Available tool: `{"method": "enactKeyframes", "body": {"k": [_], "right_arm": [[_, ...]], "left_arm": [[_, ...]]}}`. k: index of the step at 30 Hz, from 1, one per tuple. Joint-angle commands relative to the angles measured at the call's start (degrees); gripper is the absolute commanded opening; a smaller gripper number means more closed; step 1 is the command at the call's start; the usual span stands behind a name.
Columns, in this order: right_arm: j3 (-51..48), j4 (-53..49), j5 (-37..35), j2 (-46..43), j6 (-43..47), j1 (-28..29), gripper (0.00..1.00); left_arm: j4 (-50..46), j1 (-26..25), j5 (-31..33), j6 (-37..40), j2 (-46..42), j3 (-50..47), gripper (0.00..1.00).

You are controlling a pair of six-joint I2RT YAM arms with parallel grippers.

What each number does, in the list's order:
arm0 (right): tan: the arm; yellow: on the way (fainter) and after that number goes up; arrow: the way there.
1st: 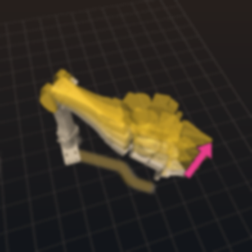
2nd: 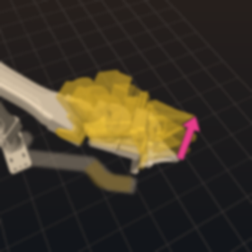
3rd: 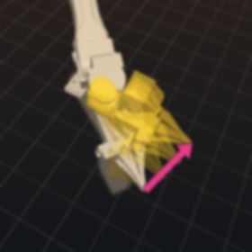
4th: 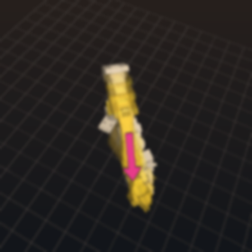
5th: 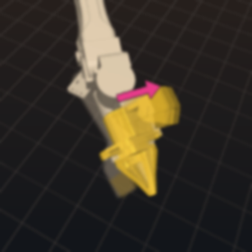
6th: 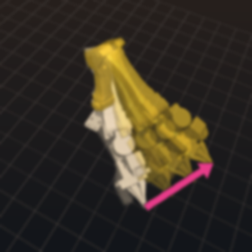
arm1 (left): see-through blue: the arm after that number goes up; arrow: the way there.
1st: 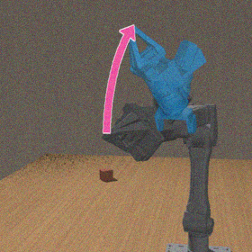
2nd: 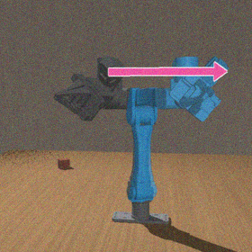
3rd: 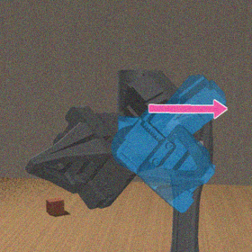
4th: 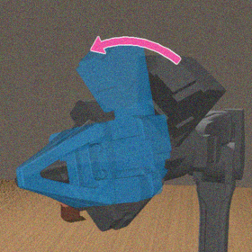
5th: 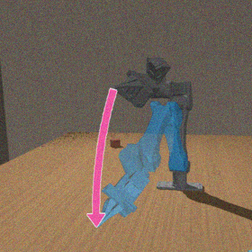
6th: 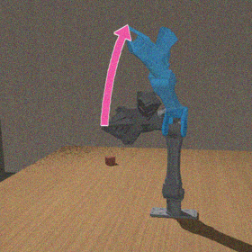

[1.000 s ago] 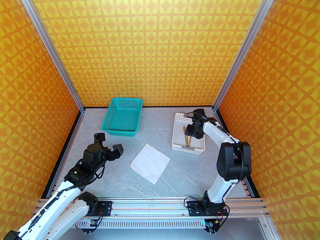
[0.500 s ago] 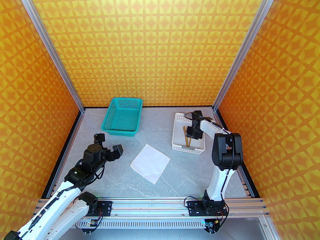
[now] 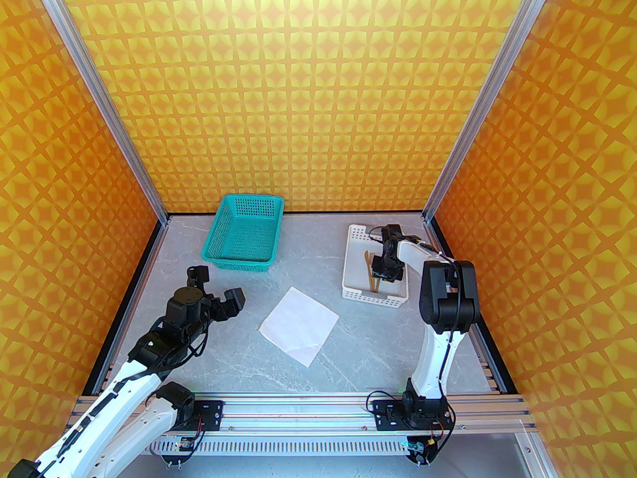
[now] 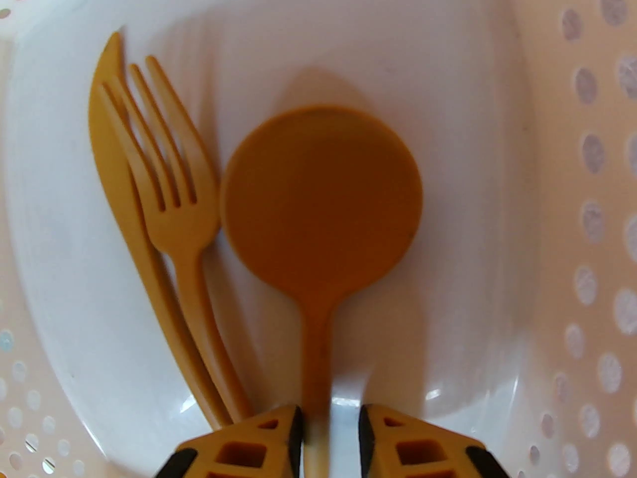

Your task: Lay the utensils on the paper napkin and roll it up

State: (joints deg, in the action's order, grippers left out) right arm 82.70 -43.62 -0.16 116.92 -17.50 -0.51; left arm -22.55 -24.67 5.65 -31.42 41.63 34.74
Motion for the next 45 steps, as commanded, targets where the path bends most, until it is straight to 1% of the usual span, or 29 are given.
{"method": "enactKeyframes", "body": {"k": [1, 9, 13, 19, 23, 28, 37, 45], "right_arm": [[-0.3, 0.4, 1.2, 1.9, -0.3, -0.4, 0.26], [-0.3, 0.4, 4.2, 3.9, 0.6, -0.4, 0.24], [-0.8, 0.8, 5.9, 4.9, 0.7, -0.4, 0.22], [-2.3, 2.5, 6.3, 4.5, 0.8, -0.4, 0.16], [-3.0, 3.4, 5.6, 2.6, 1.1, -0.4, 0.12], [-3.2, 3.3, 3.3, -0.2, 2.0, -0.4, 0.1], [-2.7, 3.3, 2.8, -4.2, 2.1, -0.4, 0.1], [-2.0, 2.3, 1.9, -9.5, 2.8, -0.4, 0.1]], "left_arm": [[-1.1, 0.5, 0.9, 0.5, 0.0, -0.4, 0.97], [-1.4, 0.6, 0.9, 0.5, 0.0, -0.3, 0.97], [-1.6, 0.7, 0.9, 0.5, 0.0, -0.2, 0.97], [-2.0, 0.8, 1.1, 0.6, -0.1, 0.0, 0.97], [-2.1, 0.8, 1.1, 0.5, 0.0, 0.1, 0.97], [-2.1, 0.8, 1.1, 0.3, -0.1, 0.2, 0.97], [-2.2, 0.8, 1.1, 0.0, -0.5, 0.1, 0.97], [-1.7, 0.8, 1.0, 0.3, -1.8, -0.4, 0.98]]}}
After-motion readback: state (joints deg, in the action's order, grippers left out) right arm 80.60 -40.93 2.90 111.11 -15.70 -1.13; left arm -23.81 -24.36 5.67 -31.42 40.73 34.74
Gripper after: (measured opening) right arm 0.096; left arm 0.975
